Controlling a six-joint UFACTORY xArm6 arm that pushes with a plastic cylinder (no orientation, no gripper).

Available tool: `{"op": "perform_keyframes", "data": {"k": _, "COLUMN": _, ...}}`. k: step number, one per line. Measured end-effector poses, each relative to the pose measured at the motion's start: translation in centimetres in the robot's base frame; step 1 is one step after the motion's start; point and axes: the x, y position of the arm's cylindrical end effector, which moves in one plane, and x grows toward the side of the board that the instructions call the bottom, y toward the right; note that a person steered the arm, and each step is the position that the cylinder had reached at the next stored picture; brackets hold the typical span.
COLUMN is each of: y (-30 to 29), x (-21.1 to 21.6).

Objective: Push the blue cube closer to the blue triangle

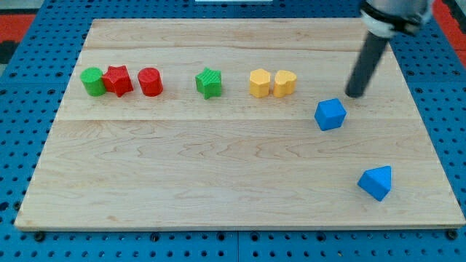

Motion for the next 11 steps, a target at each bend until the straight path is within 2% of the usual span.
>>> {"op": "perform_keyframes", "data": {"k": 1, "y": -3.8, "x": 1.1}}
{"op": "perform_keyframes", "data": {"k": 3, "y": 1.2, "x": 8.7}}
{"op": "perform_keyframes", "data": {"k": 4, "y": 1.8, "x": 9.6}}
{"op": "perform_keyframes", "data": {"k": 5, "y": 0.3, "x": 5.1}}
{"op": "perform_keyframes", "data": {"k": 6, "y": -4.2, "x": 4.5}}
{"op": "perform_keyframes", "data": {"k": 8, "y": -2.1, "x": 11.3}}
{"op": "perform_keyframes", "data": {"k": 9, "y": -0.6, "x": 12.2}}
{"op": "perform_keyframes", "data": {"k": 10, "y": -2.5, "x": 11.8}}
{"op": "perform_keyframes", "data": {"k": 11, "y": -3.4, "x": 16.0}}
